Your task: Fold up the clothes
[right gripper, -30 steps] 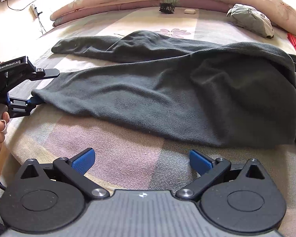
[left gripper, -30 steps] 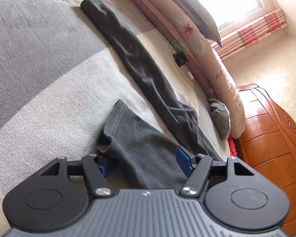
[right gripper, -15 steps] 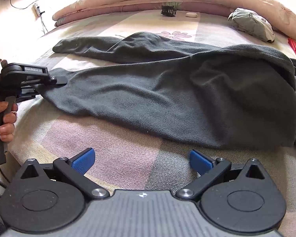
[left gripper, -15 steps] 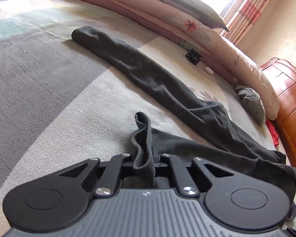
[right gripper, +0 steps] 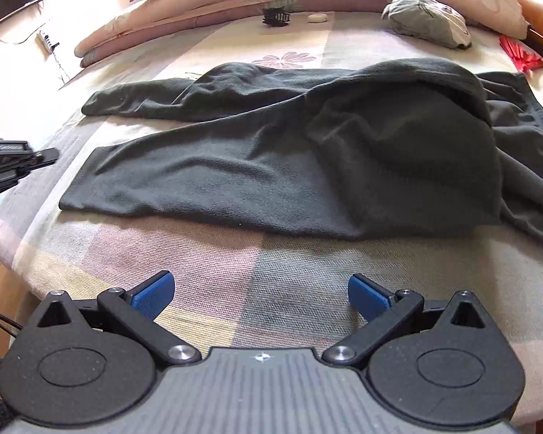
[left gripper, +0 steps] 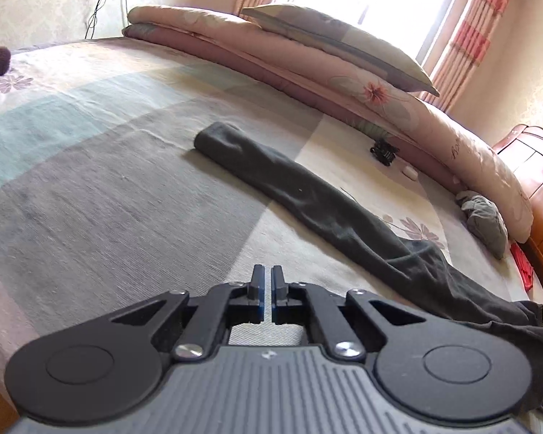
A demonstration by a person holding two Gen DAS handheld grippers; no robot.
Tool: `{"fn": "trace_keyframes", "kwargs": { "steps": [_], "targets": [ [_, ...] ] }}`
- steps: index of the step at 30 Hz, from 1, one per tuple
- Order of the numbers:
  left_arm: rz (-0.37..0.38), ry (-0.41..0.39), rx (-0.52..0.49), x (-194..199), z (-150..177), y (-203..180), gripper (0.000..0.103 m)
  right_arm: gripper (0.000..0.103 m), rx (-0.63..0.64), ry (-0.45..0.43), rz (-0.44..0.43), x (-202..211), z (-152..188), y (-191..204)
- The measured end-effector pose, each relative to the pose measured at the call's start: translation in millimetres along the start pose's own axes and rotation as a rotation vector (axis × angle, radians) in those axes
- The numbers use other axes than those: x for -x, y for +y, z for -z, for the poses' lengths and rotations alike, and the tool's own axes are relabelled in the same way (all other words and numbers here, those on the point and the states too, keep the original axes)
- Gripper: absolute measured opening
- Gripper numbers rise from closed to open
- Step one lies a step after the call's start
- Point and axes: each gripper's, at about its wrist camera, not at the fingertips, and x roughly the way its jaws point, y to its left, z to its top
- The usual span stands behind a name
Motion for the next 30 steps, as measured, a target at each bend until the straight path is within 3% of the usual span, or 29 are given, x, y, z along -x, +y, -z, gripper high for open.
{"fn": "trace_keyframes", "kwargs": {
  "steps": [4,5,9,12,17,24,25,27,30],
  "targets": [
    [0.111,0.132,0.094,5.4,-1.0,14.1,0.003,0.103,-0.021,-0.014,0.007,4.6,1.0,-3.8],
    [0.149,0.172,0.121,5.7,2.2,14.2,0.006,0.103,-0.027,-0.015,0.007,5.0,1.1,-4.6],
    [0.266,0.312,0.236,-4.4,31.6,5.9,0.037,0.103,-0.039,-0.008,0.002,2.3,0.6,-3.2],
    [0.284,0.400,0.291,-21.0,53.0,-1.6,0.036,0.103,-0.031,-0.005,0.001,2.0,0.7,-0.2],
    [0.305,0.333,0.353,-33.7,55.5,-1.2,0.043,0.103,-0.040,-0.013,0.010,5.1,2.3,-2.9],
    [0.289,0.211,0.418,-51.5,48.9,-2.2,0.045,0.103,-0.083,-0.005,0.018,0.9,5.2,-11.0],
    [0.293,0.211,0.400,-50.7,48.7,-6.7,0.047,0.103,-0.078,-0.004,0.021,0.3,5.6,-10.4],
    [0.348,0.232,0.342,-50.8,50.7,-16.8,0.066,0.103,-0.072,-0.005,0.025,-1.1,6.0,-9.6],
    [0.351,0.216,0.283,-50.5,51.6,-23.3,0.069,0.103,-0.063,-0.009,0.030,-3.1,5.8,-8.8]
  ]
}}
